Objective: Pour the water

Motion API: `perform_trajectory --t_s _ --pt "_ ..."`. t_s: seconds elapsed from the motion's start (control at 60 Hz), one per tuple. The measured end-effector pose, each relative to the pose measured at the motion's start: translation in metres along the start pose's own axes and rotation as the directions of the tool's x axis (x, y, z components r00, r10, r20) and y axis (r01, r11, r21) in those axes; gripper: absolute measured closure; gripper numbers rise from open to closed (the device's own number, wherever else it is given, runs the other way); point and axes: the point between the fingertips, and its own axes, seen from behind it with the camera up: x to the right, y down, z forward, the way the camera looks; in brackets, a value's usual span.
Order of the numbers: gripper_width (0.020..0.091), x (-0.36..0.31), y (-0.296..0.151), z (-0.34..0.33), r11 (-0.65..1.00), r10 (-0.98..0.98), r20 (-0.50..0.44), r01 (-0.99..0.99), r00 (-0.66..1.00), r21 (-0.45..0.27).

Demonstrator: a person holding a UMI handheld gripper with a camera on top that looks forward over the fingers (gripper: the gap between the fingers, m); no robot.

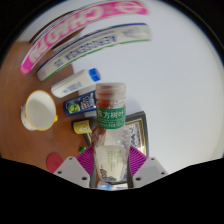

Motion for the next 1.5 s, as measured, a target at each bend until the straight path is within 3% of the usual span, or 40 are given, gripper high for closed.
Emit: perform_trajectory --t_s 0.183,0.367,0.7,0.733,0.833,0.967,1.067,1.333,1.5 --pt "0.0675 -0.014 0.014 -0.004 0.815 0.574 0.151 -0.579 0.805 -0.011" --pt "0.0676 -0.06 0.038 0.019 0.499 0.857 0.207 -0.86 0.472 -0.107" --pt "0.0669 -0.154 0.075 0.042 0.346 0.924 0.244 -0.915 0.294 -0.207" --pt "0.0664 -0.149 0.073 0.044 0.32 0.93 0.244 -0.932 0.275 -0.17" --pt "0.0634 -0.152 0.077 0.041 0.288 0.94 0.238 -0.944 0.246 -0.162" --pt "0.0532 -0.156 0.08 0.039 0.29 0.942 0.23 -0.938 0.244 -0.19" --pt "0.0237 -0.162 0.084 0.028 0.288 0.946 0.225 -0.921 0.232 -0.264" --pt "0.0249 -0.129 0.09 -0.066 0.296 0.955 0.134 -0.877 0.265 -0.378" --pt "0.0252 -0.103 0.074 -0.146 0.312 0.95 0.113 -0.87 0.291 -0.381"
